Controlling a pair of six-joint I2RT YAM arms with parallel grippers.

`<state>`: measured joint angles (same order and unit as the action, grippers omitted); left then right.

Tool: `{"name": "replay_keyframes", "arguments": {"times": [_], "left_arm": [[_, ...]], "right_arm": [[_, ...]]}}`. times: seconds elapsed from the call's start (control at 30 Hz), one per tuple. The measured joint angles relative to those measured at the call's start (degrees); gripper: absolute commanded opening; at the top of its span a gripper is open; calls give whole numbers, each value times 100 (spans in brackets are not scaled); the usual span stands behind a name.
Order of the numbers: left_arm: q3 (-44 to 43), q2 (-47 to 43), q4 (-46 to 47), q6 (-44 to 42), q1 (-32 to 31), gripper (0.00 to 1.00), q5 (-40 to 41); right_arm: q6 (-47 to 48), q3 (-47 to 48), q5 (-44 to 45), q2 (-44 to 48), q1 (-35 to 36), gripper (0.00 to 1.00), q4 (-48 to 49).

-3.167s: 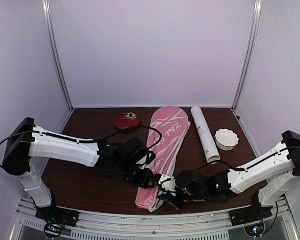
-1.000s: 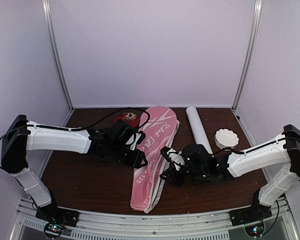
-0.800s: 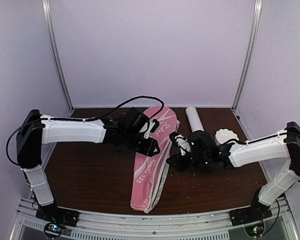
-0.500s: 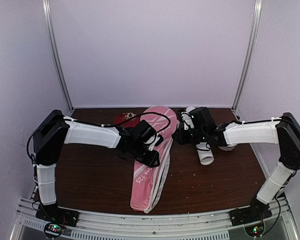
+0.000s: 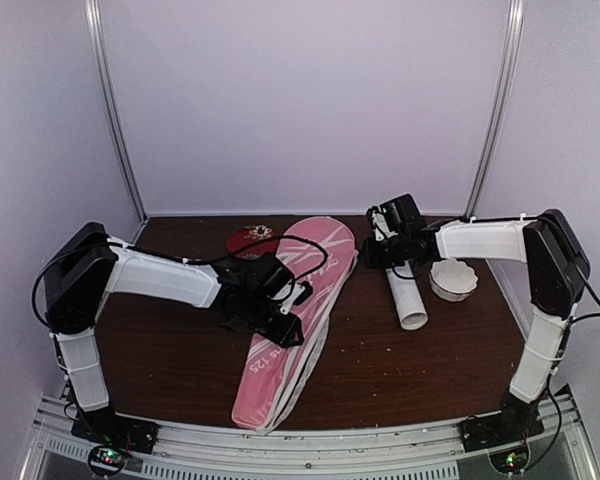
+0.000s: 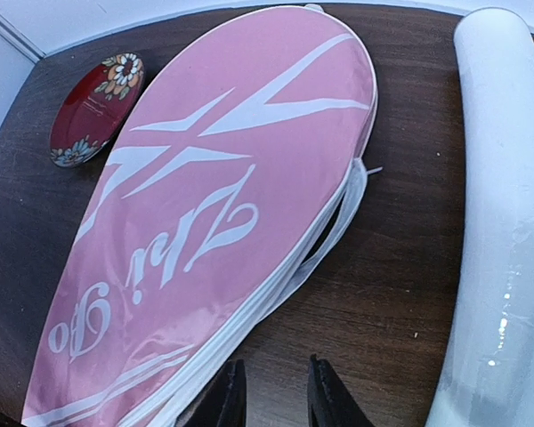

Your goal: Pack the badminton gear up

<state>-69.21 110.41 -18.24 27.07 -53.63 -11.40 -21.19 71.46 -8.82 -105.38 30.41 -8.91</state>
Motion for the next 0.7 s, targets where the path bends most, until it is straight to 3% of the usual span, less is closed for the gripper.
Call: {"name": "replay_keyframes", "arguments": {"times": [0.27, 0.43, 0.7], "left_arm": [[907, -798, -293, -175, 308, 26, 133], [1021, -1078, -789, -271, 525, 40, 372], [763, -1467, -925, -299, 557, 47, 420]], "right_arm": [[133, 157, -205, -83, -179, 27, -184], [133, 256, -487, -378, -149, 32, -197], [-55, 238, -647, -745, 96, 41, -179]]}}
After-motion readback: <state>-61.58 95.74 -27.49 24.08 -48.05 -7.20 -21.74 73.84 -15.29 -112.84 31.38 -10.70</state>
